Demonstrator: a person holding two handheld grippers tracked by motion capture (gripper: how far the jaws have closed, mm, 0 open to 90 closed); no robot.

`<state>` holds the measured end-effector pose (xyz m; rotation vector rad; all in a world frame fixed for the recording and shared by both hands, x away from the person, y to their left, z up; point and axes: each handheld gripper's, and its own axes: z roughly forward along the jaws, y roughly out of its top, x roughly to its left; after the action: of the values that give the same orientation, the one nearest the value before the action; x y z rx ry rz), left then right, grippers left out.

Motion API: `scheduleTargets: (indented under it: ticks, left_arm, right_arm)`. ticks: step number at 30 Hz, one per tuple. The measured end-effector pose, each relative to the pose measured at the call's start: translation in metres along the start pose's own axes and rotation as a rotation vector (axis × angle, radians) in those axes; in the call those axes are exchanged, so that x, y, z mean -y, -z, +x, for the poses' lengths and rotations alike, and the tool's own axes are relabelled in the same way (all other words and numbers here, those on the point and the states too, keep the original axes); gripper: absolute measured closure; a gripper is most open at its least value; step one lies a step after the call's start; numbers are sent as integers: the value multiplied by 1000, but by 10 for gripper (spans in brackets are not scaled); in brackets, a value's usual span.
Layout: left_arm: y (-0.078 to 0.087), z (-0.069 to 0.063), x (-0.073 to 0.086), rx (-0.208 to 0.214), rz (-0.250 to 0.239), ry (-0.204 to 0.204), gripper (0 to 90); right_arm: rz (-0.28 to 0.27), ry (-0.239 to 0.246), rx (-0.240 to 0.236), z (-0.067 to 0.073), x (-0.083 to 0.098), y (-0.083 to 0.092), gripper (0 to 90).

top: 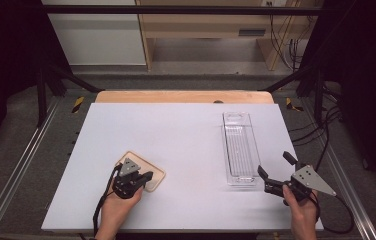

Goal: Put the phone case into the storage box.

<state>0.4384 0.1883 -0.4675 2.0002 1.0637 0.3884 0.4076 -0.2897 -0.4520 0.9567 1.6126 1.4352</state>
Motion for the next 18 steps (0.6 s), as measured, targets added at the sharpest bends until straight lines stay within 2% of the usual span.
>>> scheduleTargets:
  ticks: [6,7,14,16,18]
  left_arm:
    - [-4,0,1,2,38,13,900]
    - [-7,-2,1,6,59,1,900]
    - [-14,-6,1,13,96,1,900]
    - [-17,-9,2,12,115,-14,900]
    - [-17,-9,2,12,113,-13,900]
  right_arm:
    - [2,3,-4,-1,0,0,30]
    - [5,5,-5,0,1,-1,30]
    - [5,7,-5,0,0,0,30]
    - [6,6,-4,0,1,0,30]
    - [7,6,-4,0,1,0,29]
